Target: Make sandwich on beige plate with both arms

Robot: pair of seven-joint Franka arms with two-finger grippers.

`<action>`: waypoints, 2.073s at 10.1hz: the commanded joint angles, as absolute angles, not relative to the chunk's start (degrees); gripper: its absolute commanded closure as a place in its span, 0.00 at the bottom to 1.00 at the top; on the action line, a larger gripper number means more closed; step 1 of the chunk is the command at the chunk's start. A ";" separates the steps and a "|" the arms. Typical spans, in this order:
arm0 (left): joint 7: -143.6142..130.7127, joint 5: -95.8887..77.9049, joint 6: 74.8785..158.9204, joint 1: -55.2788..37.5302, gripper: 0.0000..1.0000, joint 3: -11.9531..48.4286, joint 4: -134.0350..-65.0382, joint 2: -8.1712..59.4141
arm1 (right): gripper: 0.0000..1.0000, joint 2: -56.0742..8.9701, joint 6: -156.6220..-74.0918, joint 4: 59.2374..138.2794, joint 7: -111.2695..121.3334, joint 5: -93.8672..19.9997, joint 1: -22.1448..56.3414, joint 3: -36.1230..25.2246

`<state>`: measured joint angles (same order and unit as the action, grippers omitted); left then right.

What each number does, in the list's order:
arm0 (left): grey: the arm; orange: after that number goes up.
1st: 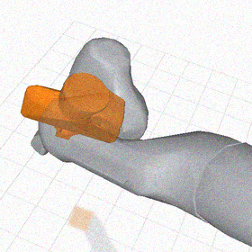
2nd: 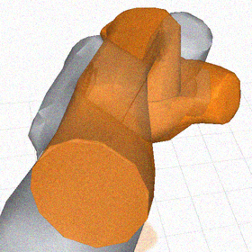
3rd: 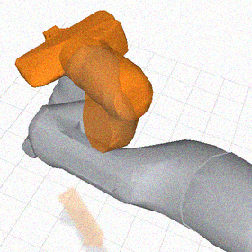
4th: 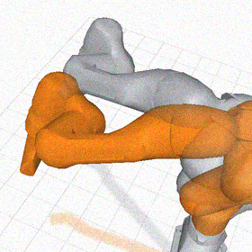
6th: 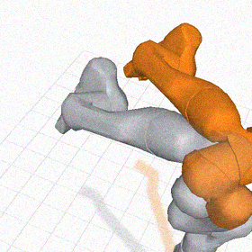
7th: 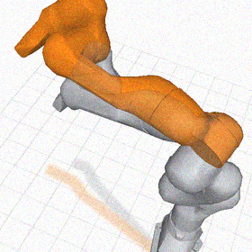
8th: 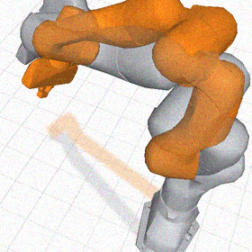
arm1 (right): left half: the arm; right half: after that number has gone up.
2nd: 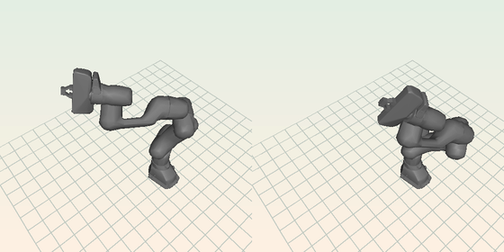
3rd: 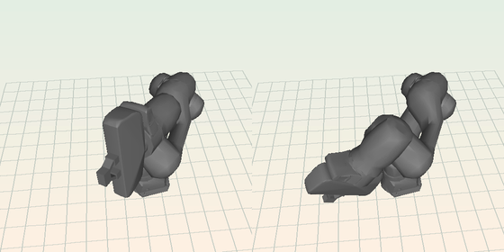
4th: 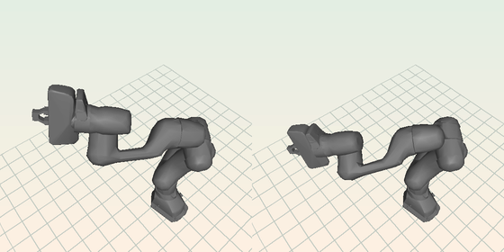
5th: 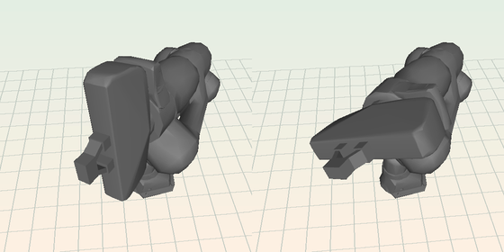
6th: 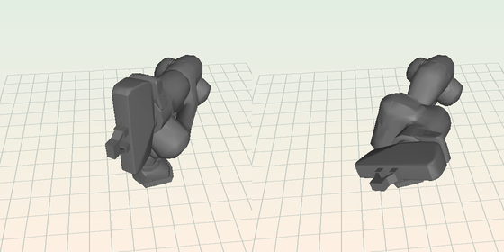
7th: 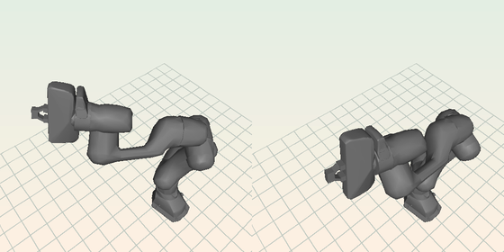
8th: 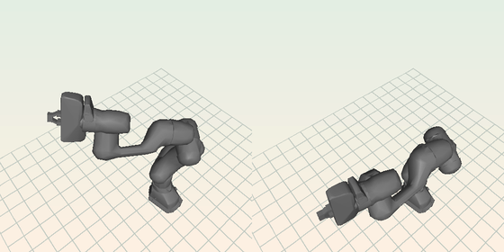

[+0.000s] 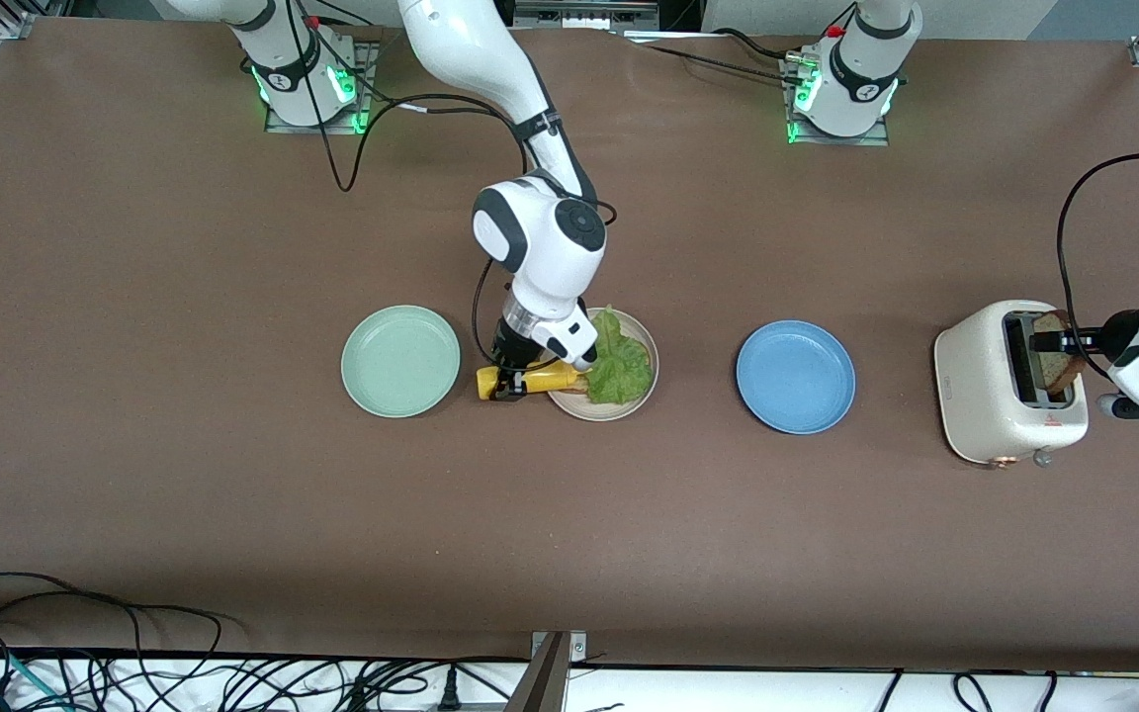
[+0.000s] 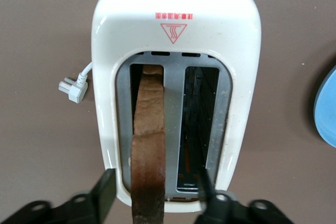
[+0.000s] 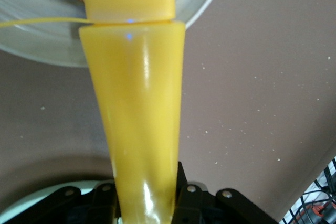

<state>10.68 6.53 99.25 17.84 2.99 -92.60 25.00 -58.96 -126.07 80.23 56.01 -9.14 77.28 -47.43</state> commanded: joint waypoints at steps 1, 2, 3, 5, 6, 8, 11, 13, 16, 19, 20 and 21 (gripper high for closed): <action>12.04 7.29 98.09 18.02 1.00 3.69 -92.02 24.00 | 1.00 -59.24 -126.65 80.33 55.02 -7.73 77.87 -48.60; 11.95 7.29 98.09 18.02 1.00 3.78 -91.93 23.91 | 1.00 -59.15 -126.65 80.33 55.11 -7.82 77.78 -48.60; 12.04 7.38 98.09 18.02 1.00 3.87 -91.85 23.91 | 1.00 -58.72 -126.65 80.33 55.72 -7.91 77.44 -49.04; 11.78 7.47 97.47 17.76 1.00 3.95 -91.58 22.68 | 1.00 -56.52 -125.86 80.33 56.51 -9.57 77.43 -52.71; 11.78 7.56 95.56 17.67 1.00 4.30 -91.32 21.63 | 1.00 -53.82 -124.12 80.42 59.73 -13.32 76.04 -53.78; 11.60 7.99 93.18 16.62 1.00 4.31 -90.62 18.56 | 1.00 -48.37 -113.69 81.03 62.13 -25.25 72.27 -57.99; 11.07 9.22 81.43 11.27 1.00 4.75 -81.95 16.35 | 1.00 -43.78 -98.14 81.65 73.78 -41.78 62.35 -61.69; 10.90 8.18 75.70 7.14 1.00 4.83 -77.27 16.35 | 1.00 -43.24 -87.77 83.92 83.19 -52.51 54.88 -63.89; 10.72 1.87 73.83 2.91 1.00 8.95 -76.29 17.04 | 1.00 -43.59 -73.96 87.96 96.64 -61.24 42.14 -63.46; 10.63 -22.67 74.44 2.64 1.00 9.14 -76.90 23.62 | 1.00 -44.47 -65.94 92.10 111.04 -63.63 31.51 -59.53; 10.63 -27.37 74.79 2.38 1.00 9.31 -76.56 26.95 | 1.00 -44.56 -63.48 94.37 117.27 -63.63 26.85 -56.11; 10.72 -33.86 75.75 1.15 1.00 9.32 -76.47 29.85 | 1.00 -44.73 -61.54 95.79 121.51 -63.46 22.37 -53.81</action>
